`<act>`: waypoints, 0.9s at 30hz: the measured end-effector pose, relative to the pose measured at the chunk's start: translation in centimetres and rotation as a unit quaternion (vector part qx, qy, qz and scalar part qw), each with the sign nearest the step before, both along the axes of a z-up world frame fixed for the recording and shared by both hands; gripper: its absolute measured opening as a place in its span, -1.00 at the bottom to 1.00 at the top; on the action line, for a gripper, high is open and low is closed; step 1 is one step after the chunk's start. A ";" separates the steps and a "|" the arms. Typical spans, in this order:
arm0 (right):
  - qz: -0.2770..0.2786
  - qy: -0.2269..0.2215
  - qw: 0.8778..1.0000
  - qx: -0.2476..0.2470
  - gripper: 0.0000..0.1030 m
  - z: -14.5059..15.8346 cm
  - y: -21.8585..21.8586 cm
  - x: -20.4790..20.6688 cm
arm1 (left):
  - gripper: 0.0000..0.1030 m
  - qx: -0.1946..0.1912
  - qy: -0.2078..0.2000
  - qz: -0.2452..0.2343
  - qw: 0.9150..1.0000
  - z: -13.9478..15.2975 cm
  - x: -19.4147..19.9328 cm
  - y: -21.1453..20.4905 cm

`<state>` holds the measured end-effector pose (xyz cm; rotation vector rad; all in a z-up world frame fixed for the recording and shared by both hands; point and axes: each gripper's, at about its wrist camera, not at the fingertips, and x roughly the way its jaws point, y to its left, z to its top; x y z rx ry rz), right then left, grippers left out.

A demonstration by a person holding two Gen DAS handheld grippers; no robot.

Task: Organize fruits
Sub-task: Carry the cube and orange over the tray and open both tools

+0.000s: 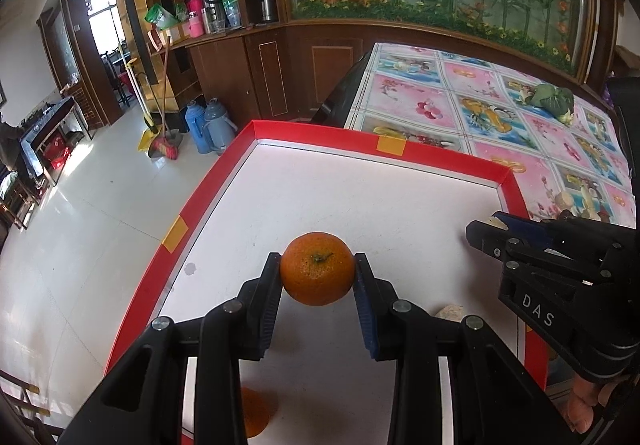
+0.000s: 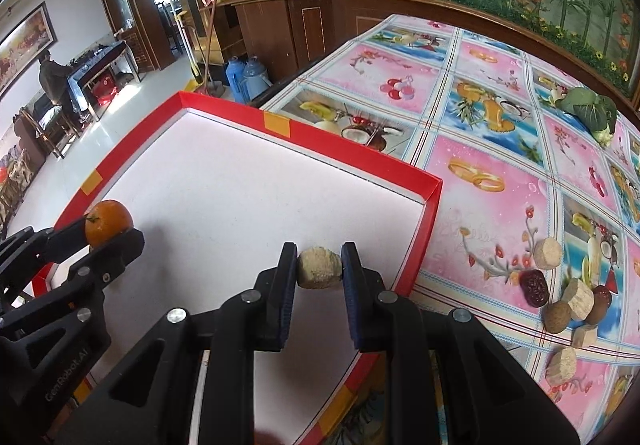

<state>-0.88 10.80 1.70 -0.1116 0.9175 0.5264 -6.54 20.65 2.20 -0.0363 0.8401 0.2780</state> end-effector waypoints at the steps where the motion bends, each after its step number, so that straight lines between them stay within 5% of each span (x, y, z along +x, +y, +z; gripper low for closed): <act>1: 0.000 0.002 1.000 -0.002 -0.52 -0.1 0.1 0.1 | -0.33 0.000 0.002 0.001 1.000 -0.1 0.1 0.1; 15: 0.002 0.013 1.000 -0.003 -0.52 -0.7 0.3 0.5 | -0.30 -0.005 0.043 0.009 0.999 -1.7 0.7 0.6; 19: 0.008 0.019 1.000 -0.001 -0.51 -0.9 0.3 0.5 | -0.20 0.001 0.045 0.016 0.999 -1.7 0.6 0.7; 23: 0.012 0.017 0.999 0.026 -0.34 -0.6 -0.4 0.4 | 0.17 -0.005 0.046 0.024 0.999 -1.6 0.4 0.9; 27: 0.008 -0.009 0.998 0.061 -0.25 0.6 -2.0 -0.1 | 0.17 -0.005 0.037 0.027 0.999 -0.9 0.0 0.6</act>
